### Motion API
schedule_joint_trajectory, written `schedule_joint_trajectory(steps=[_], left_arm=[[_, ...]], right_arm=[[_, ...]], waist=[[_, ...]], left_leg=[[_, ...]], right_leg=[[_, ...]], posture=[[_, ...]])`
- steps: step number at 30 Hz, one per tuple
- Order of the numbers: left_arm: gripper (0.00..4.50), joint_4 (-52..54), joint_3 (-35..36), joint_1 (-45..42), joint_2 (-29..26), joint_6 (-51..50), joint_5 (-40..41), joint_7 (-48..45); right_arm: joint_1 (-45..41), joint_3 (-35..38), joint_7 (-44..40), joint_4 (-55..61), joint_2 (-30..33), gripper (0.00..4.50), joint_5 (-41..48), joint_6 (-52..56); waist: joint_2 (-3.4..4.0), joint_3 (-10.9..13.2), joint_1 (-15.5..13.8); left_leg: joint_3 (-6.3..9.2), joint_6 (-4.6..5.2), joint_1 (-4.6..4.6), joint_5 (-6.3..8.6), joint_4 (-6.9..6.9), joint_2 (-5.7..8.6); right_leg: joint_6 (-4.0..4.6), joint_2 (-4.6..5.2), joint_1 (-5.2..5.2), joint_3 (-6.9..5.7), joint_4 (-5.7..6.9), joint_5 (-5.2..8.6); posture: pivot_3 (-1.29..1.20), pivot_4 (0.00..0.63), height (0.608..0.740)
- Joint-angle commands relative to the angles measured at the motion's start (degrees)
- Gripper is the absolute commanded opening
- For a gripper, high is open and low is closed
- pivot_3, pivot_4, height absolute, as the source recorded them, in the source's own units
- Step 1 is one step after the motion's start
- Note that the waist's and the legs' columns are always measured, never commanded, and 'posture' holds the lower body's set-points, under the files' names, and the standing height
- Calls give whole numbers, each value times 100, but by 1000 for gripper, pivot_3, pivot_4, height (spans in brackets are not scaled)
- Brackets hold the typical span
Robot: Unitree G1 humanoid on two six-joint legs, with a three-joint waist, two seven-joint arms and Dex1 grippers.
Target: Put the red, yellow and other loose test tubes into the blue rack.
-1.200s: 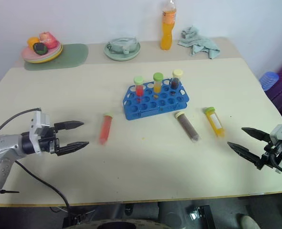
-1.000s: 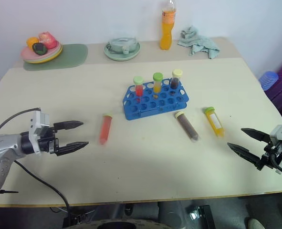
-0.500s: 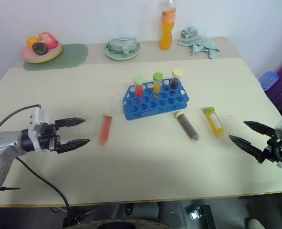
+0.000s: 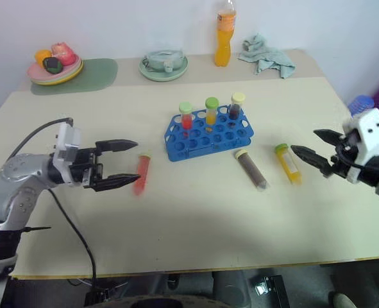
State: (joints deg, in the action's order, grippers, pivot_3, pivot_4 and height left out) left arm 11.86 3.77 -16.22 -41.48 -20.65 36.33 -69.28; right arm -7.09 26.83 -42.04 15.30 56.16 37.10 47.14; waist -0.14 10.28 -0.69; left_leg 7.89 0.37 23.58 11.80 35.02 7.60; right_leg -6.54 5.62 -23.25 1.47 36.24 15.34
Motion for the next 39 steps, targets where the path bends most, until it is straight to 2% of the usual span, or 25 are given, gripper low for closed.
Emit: schedule_joint_trajectory(steps=[1, 13, 17, 28, 39], left_arm=[[4455, 103, -154, -81, 17, 192, -196, -83], [4455, 164, -250, 210, 41, 390, -440, -108], [4455, 270, -288, 292, 130, 415, -474, 29], [4455, 411, -308, 624, 243, 566, -575, 190], [4455, 706, -295, 808, 261, 480, -550, 449]], right_arm=[[-452, -458, 170, 139, 137, 3761, 240, 819], [-1910, -2210, 80, -165, 433, 3761, 36, 2283], [-2456, -2621, 126, -384, 173, 3761, -31, 2608], [-3258, -3269, 258, -1326, -494, 3761, -465, 2978], [-3358, -3511, 562, -1645, -1091, 3761, -906, 3083]], waist=[[-1, 0, -4], [0, 1, 3], [1, 1, -1], [1, 1, 1], [0, 1, 14]], left_leg=[[0, 1, 2, 0, 0, 0], [0, 4, 31, -1, 9, 0], [0, 4, 44, -2, 13, 0], [0, 3, 47, -3, 14, 0], [0, 0, 46, -5, 16, 0]], right_leg=[[0, 0, -1, 0, 0, 0], [-1, 0, -27, -3, -2, -4], [-10, -1, -39, -4, -1, -16], [-12, -4, -43, -4, -1, -22], [-11, -7, -43, -3, 1, -30]], posture=[[0, 150, 740], [0, 150, 740], [0, 150, 740], [0, 150, 740], [0, 150, 740]])
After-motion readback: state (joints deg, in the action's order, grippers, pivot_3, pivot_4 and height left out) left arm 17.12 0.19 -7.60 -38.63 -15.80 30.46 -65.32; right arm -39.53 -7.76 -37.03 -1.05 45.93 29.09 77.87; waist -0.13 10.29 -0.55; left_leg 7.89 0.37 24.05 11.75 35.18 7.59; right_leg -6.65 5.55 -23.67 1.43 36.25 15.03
